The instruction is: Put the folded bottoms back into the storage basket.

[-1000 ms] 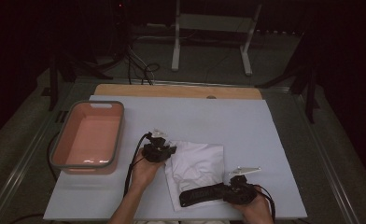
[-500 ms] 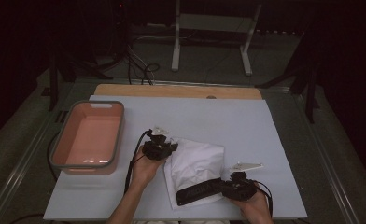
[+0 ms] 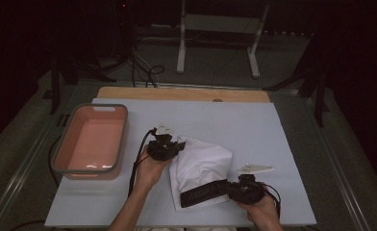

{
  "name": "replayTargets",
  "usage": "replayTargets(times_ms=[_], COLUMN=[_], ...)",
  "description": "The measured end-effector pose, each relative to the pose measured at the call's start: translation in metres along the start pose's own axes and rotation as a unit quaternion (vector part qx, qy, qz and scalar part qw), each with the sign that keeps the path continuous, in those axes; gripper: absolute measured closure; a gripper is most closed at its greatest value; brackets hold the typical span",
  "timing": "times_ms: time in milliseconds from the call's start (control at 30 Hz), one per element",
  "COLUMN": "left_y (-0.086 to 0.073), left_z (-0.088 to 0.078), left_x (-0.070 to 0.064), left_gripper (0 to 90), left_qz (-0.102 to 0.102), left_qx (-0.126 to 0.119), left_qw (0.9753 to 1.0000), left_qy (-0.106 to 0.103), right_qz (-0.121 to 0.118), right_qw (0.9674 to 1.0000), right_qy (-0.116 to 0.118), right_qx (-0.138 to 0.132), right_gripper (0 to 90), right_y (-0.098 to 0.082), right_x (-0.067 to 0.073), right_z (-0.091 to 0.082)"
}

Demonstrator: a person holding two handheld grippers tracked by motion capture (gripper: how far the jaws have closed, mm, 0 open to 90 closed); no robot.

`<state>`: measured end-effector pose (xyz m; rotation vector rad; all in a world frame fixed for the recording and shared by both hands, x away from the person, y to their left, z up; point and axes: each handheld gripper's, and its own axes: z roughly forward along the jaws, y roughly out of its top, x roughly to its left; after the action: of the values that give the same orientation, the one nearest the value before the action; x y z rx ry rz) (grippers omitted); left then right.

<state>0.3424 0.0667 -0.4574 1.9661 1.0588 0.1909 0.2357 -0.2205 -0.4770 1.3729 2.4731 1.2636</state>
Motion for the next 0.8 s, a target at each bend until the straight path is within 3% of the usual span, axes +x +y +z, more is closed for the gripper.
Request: replayTargets(times_ms=[800], left_y=[0.019], left_z=[-0.018], left_x=[0.005], left_gripper=[84.8], left_qz=[-0.003], left_qx=[-0.021], left_qw=[0.9998], left_qy=[0.003], right_qz=[-0.007], right_qw=[0.9997], right_qy=[0.007], right_qx=[-0.021], right_gripper=[78.8], right_y=[0.03], right_x=[0.007], right_z=[0.005])
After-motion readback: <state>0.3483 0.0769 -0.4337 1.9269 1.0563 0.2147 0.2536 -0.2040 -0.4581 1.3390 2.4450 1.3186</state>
